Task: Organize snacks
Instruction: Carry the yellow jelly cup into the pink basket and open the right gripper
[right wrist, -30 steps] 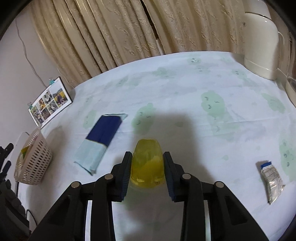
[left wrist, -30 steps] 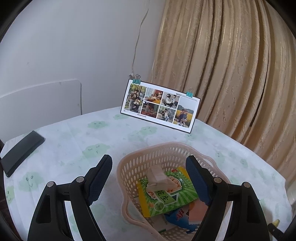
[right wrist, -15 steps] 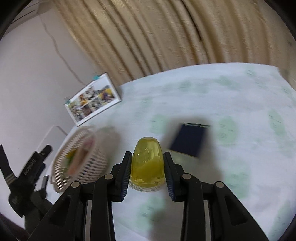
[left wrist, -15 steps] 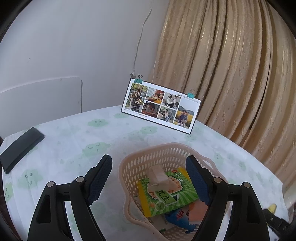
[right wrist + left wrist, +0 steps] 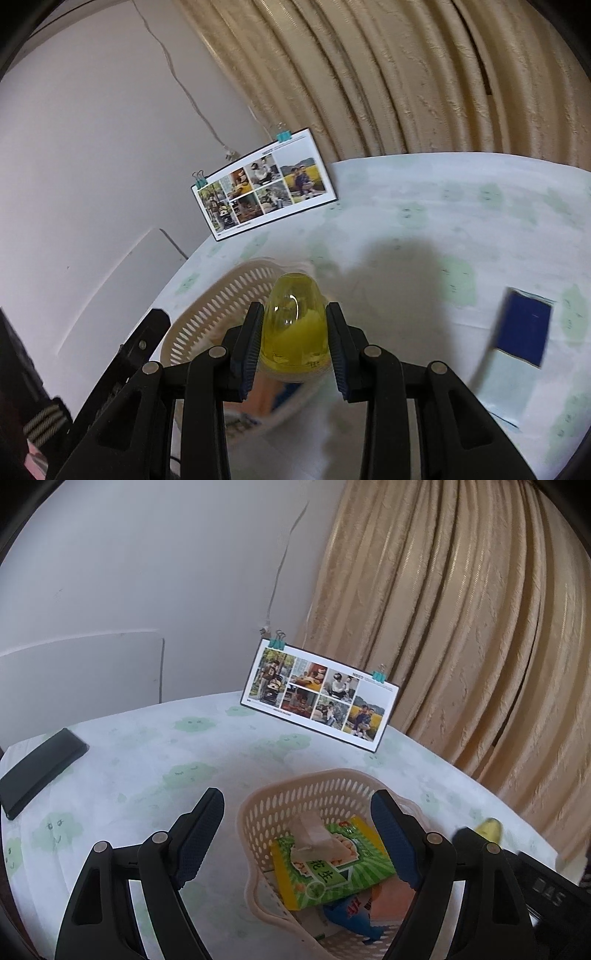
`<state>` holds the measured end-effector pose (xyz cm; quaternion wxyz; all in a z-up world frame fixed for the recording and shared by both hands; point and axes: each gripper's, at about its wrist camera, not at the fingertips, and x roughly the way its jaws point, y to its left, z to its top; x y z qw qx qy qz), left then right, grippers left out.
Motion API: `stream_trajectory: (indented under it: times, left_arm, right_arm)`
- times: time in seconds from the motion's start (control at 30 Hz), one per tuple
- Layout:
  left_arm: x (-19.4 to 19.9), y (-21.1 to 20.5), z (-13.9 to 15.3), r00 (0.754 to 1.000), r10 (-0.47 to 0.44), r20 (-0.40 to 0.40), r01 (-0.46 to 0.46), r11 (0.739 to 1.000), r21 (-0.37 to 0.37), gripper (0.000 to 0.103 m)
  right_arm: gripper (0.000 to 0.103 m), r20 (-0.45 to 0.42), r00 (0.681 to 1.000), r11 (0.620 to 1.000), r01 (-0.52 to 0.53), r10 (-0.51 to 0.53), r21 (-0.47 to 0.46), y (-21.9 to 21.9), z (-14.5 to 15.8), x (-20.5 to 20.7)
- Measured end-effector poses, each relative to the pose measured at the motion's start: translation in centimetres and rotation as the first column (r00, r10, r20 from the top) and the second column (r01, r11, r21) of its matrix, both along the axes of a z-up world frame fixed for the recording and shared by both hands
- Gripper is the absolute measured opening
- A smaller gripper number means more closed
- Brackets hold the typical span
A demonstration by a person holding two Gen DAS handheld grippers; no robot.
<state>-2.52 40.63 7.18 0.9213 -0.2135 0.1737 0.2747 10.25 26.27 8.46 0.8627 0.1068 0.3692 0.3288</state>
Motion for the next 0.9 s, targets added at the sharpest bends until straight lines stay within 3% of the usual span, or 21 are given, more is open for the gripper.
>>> stream_trajectory:
  times: [0.23, 0.43, 0.67, 0.9]
  left_arm:
    - [-0.8, 1.3, 0.0, 0.999, 0.036, 0.028, -0.034, 0.998, -0.056, 0.082]
    - [-0.9, 1.5, -0.1, 0.999, 0.026, 0.032, -0.024, 0.997, -0.074, 0.082]
    - [-1.1, 1.5, 0.1, 0.999, 0.037, 0.040, -0.033, 0.996, -0.081, 0.082]
    - [-1.2, 1.5, 0.0, 0.998, 0.039, 0.044, -0.036, 0.996, -0.082, 0.082]
  right_arm:
    - [0.043, -0.029, 0.999, 0.999, -0.024, 0.025, 0.045, 1.2, -0.1, 1.0]
    - [0.044, -0.067, 0.997, 0.996, -0.021, 0.027, 0.085, 0.7, -0.6, 1.1]
    - [0.045, -0.137, 0.985, 0.988, -0.091, 0.107, 0.122, 2.3, -2.2, 0.5]
    - [0.044, -0.110, 0.988, 0.987, -0.093, 0.108, 0.132, 1.9, -1.7, -0.3]
